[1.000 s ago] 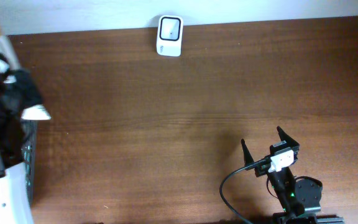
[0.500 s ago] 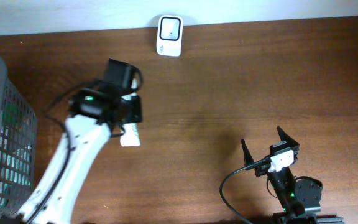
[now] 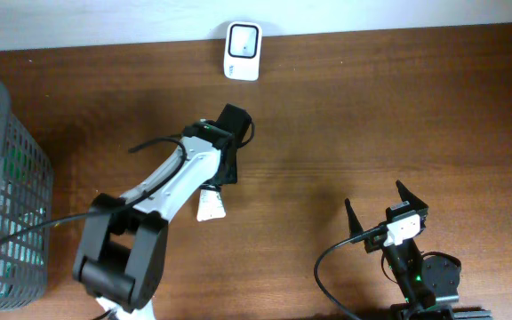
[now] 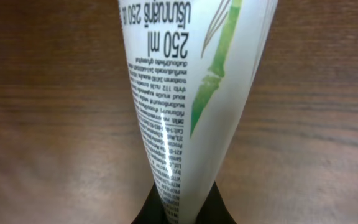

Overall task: Scan the item barcode
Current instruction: 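Lift the white tube out and place it upright on the table center, then return the left gripper to the basket and grasp the mint-green packet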

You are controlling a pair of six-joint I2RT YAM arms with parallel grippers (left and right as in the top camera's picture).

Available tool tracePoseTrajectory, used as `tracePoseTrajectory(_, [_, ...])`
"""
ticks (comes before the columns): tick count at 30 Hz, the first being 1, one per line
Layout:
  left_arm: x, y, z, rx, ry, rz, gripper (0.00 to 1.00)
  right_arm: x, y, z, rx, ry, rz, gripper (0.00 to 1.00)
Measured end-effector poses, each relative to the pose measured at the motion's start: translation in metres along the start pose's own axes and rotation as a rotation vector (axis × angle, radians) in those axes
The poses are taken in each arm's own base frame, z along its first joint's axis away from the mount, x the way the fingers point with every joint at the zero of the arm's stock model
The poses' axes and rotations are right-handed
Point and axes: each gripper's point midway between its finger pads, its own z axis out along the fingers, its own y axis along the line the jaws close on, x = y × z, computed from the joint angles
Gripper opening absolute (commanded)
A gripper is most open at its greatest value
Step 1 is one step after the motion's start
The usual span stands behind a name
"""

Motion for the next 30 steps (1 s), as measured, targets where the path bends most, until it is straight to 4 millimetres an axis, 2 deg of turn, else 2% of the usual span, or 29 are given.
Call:
tracePoseTrajectory(2, [-0.002, -0.004, 0.006, 0.003, -0.002, -0.001, 0.00, 0.000, 0.000, 0.000, 0.000, 0.000, 0.000, 0.98])
tracePoseTrajectory(3, [-0.002, -0.006, 0.008, 0.007, -0.003, 0.000, 0.10, 0.000, 0.000, 0.000, 0.000, 0.000, 0.000, 0.98])
tracePoseTrajectory(6, [-0.006, -0.021, 0.006, 0.053, -0.029, 0.002, 0.24, 0.000, 0.000, 0.000, 0.000, 0.000, 0.000, 0.98])
tracePoseTrajectory(8, [-0.011, -0.043, 0.002, 0.129, -0.058, 0.004, 0.42, 0.000, 0.000, 0.000, 0.000, 0.000, 0.000, 0.98])
tracePoseTrajectory(9, [-0.012, -0.050, 0.001, 0.153, -0.069, 0.009, 0.62, 0.000, 0.000, 0.000, 0.000, 0.000, 0.000, 0.98])
tracePoseTrajectory(10, [-0.015, -0.066, -0.003, 0.213, -0.085, 0.016, 0.77, 0.000, 0.000, 0.000, 0.000, 0.000, 0.000, 0.98])
tracePoseTrajectory(12, [-0.019, -0.084, -0.009, 0.273, -0.112, 0.025, 0.82, 0.000, 0.000, 0.000, 0.000, 0.000, 0.000, 0.98])
tracePoseTrajectory(14, [-0.020, -0.095, -0.013, 0.306, -0.129, 0.042, 0.92, 0.000, 0.000, 0.000, 0.000, 0.000, 0.000, 0.98])
tracePoseTrajectory(16, [-0.018, -0.098, -0.015, 0.313, -0.128, 0.082, 0.95, 0.000, 0.000, 0.000, 0.000, 0.000, 0.000, 0.98])
tracePoseTrajectory(18, [-0.017, -0.092, -0.019, 0.301, -0.107, 0.110, 0.96, 0.000, 0.000, 0.000, 0.000, 0.000, 0.000, 0.99])
tracePoseTrajectory(19, [-0.019, -0.084, -0.026, 0.282, -0.087, 0.112, 0.97, 0.000, 0.000, 0.000, 0.000, 0.000, -0.001, 0.98])
tracePoseTrajectory(21, [-0.034, -0.065, -0.046, 0.257, -0.097, 0.093, 0.98, 0.000, 0.000, 0.000, 0.000, 0.000, -0.001, 0.98])
tracePoseTrajectory(24, [-0.080, -0.005, -0.117, 0.239, -0.207, 0.023, 0.99, 0.000, 0.000, 0.000, 0.000, 0.000, 0.000, 0.98])
tracePoseTrajectory(26, [-0.105, 0.056, -0.182, 0.225, -0.343, -0.080, 0.99, 0.000, 0.000, 0.000, 0.000, 0.000, 0.000, 0.98])
tracePoseTrajectory(27, [-0.108, 0.079, -0.204, 0.219, -0.392, -0.120, 0.99, 0.000, 0.000, 0.000, 0.000, 0.000, 0.000, 0.98])
tracePoseTrajectory(28, [-0.110, 0.118, -0.232, 0.200, -0.464, -0.192, 1.00, 0.000, 0.000, 0.000, 0.000, 0.000, 0.000, 0.99])
tracePoseTrajectory(30, [-0.107, 0.166, -0.260, 0.164, -0.544, -0.290, 0.97, 0.000, 0.000, 0.000, 0.000, 0.000, 0.000, 0.98])
